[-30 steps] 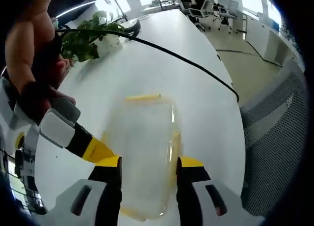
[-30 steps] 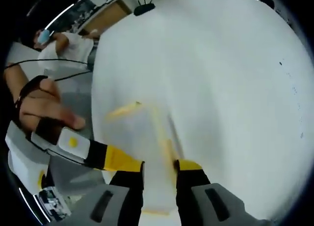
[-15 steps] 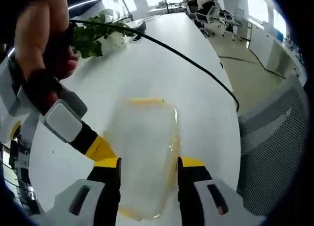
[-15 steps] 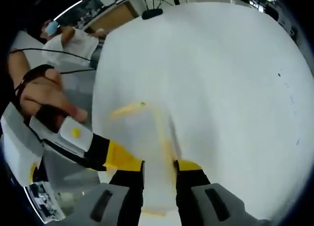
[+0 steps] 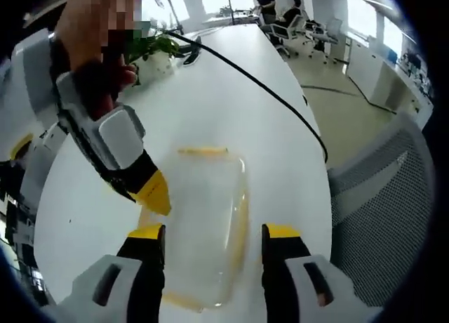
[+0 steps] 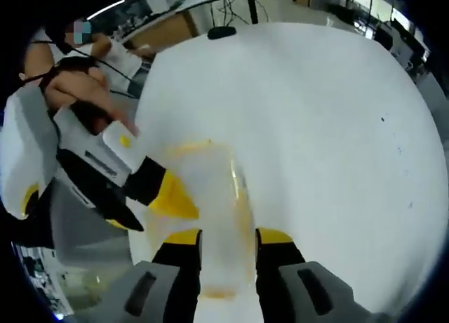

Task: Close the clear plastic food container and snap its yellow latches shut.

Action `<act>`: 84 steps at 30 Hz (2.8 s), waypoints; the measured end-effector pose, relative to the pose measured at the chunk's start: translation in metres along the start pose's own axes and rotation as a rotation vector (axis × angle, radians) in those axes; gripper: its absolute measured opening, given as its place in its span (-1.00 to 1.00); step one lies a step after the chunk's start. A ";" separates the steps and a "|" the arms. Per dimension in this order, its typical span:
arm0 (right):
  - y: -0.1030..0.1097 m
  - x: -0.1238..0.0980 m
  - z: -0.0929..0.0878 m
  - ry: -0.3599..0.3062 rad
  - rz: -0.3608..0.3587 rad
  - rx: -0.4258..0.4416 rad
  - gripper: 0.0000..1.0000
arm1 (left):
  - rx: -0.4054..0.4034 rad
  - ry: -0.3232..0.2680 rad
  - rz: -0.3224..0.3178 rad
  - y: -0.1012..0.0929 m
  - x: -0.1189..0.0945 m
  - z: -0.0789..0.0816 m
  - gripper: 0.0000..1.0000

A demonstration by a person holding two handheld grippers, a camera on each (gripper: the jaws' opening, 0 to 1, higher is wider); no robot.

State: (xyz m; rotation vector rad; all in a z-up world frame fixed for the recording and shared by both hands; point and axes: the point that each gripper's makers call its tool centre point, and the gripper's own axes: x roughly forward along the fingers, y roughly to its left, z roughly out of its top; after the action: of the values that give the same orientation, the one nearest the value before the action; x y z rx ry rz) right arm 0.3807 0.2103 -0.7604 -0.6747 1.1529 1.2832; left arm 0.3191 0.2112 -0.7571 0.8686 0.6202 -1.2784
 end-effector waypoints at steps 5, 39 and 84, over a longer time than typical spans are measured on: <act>0.006 -0.005 0.000 -0.029 -0.021 -0.033 -0.25 | -0.046 -0.002 -0.049 0.001 -0.003 -0.005 0.37; 0.032 -0.002 -0.027 -0.111 -0.134 -0.243 0.90 | -0.023 0.064 -0.198 0.013 -0.005 -0.028 0.98; 0.021 0.026 -0.049 -0.005 -0.116 -0.195 0.58 | 0.074 0.230 -0.220 0.024 0.028 -0.058 0.75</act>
State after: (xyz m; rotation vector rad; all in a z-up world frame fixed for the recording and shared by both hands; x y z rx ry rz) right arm 0.3440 0.1804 -0.7965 -0.8690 0.9777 1.3073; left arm 0.3518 0.2452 -0.8068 1.0396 0.8742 -1.4168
